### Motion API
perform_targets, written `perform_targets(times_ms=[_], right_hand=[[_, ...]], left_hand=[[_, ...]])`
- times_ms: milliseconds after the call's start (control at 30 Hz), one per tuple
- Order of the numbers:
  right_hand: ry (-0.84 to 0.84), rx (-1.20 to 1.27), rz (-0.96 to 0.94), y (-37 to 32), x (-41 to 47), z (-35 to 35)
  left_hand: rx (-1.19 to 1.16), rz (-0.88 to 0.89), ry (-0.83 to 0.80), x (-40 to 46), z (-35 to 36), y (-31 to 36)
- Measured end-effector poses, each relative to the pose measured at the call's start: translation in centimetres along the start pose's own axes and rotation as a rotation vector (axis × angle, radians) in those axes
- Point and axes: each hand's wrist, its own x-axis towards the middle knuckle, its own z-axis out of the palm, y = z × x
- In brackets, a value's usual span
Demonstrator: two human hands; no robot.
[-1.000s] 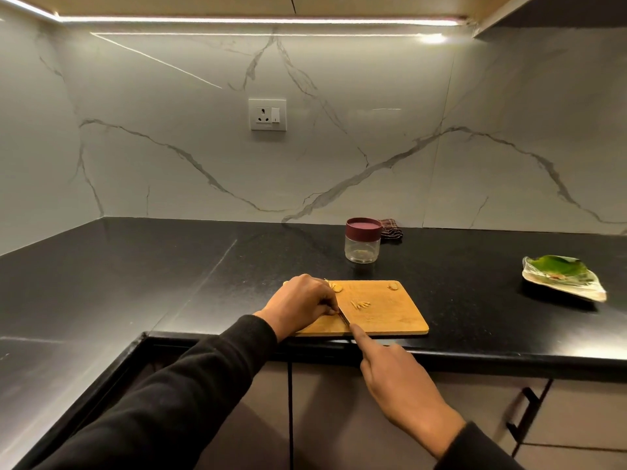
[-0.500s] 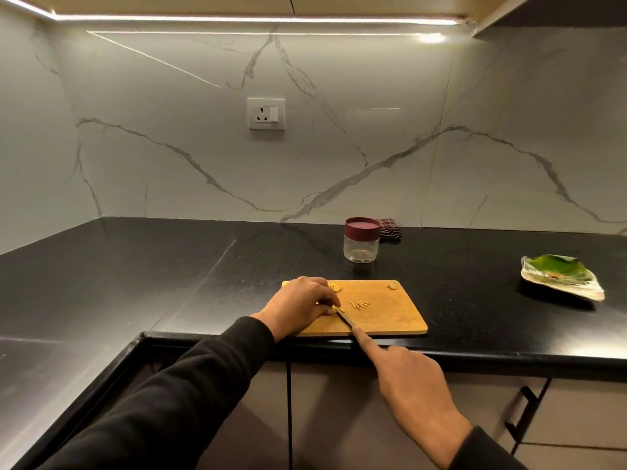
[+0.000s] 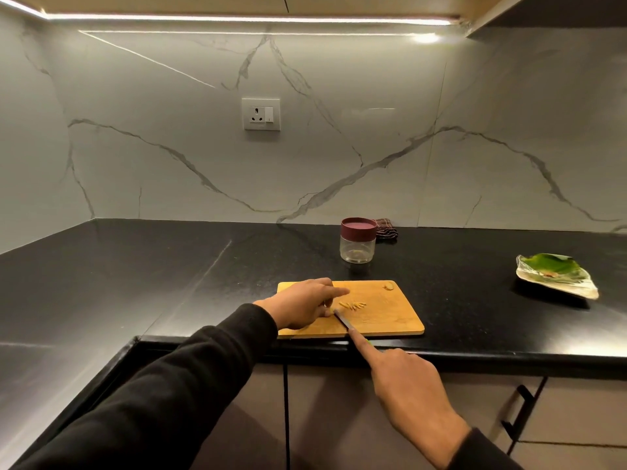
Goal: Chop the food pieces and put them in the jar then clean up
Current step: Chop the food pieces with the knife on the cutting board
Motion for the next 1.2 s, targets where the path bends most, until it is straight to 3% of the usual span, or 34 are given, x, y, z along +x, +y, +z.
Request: perform_targets(times_ms=[400, 600, 1200], right_hand=[[0.112, 0.236, 0.037, 0.3, 0.1, 0.2], [0.087, 0.401, -0.016, -0.2, 2.0, 0.4], [0.043, 0.448, -0.063, -1.6, 3.9, 0.4]], left_hand=[[-0.164, 0.042, 0.303, -1.8, 1.4, -1.7], [-0.128, 0.116, 0.401, -1.9, 1.9, -1.7], [-0.044, 0.178, 0.468, -2.3, 2.1, -1.4]])
